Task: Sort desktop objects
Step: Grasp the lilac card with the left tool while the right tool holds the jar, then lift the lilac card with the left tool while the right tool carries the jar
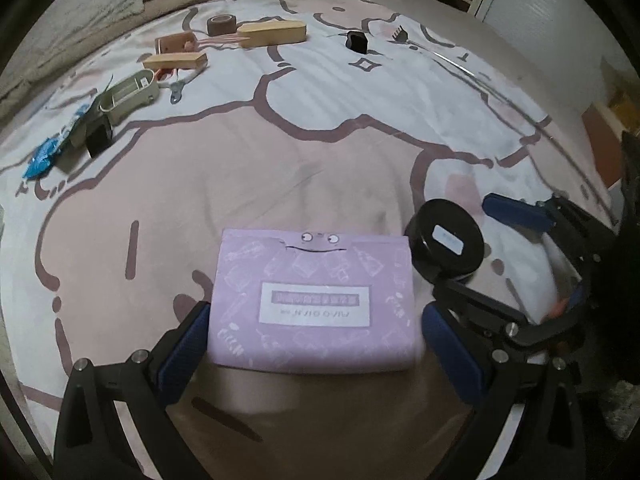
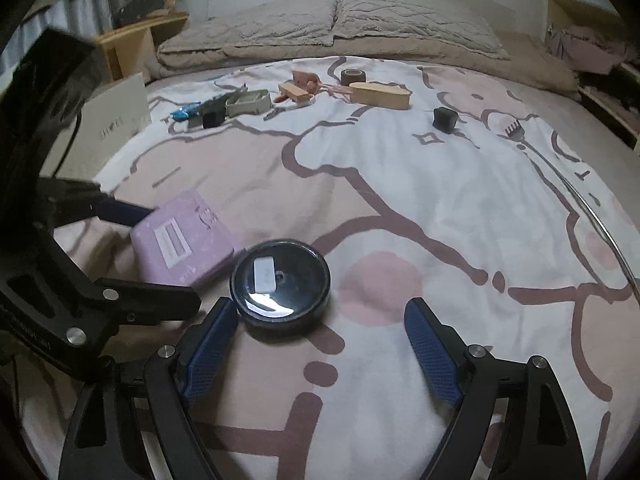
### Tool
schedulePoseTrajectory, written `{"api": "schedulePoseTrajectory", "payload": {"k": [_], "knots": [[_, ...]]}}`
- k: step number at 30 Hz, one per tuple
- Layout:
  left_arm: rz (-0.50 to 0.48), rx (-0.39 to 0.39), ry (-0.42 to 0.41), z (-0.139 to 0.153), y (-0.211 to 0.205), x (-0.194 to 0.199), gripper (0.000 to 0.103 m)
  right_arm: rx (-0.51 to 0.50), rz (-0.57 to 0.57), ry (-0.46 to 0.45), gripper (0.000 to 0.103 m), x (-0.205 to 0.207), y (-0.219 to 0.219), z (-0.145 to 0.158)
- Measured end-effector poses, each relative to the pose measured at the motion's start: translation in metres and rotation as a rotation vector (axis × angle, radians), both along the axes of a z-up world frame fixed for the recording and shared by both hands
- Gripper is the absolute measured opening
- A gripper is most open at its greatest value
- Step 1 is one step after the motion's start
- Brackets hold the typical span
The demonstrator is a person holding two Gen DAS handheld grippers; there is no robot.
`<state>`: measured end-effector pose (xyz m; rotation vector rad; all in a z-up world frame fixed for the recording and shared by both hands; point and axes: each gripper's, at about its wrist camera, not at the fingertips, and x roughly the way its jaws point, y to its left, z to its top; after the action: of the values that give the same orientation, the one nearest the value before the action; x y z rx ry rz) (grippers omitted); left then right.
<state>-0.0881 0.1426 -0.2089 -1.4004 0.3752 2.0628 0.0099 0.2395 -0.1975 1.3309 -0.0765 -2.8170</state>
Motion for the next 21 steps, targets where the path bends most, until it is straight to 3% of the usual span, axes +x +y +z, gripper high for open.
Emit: {"api": "schedulePoseTrajectory", "payload": {"k": [4, 9, 17, 21], "knots": [[0.047, -0.037, 0.017, -0.004, 0.004, -0.006, 0.103, -0.005, -0.017, -0.023, 0.103, -0.002, 0.004, -0.003], [0.068, -0.081, 0.052, -0.007, 0.006, -0.006, 0.103, -0.004, -0.018, -0.050, 0.103, -0.004, 0.007, -0.007], [0.131, -0.073, 0.075, -0.002, -0.022, -0.011, 0.101, 0.025, -0.030, -0.058, 0.103, -0.006, 0.003, -0.010], [0.212, -0.066, 0.073, -0.002, -0.046, -0.019, 0.101, 0.045, -0.047, -0.074, 0.103, -0.008, 0.000, -0.011]]}}
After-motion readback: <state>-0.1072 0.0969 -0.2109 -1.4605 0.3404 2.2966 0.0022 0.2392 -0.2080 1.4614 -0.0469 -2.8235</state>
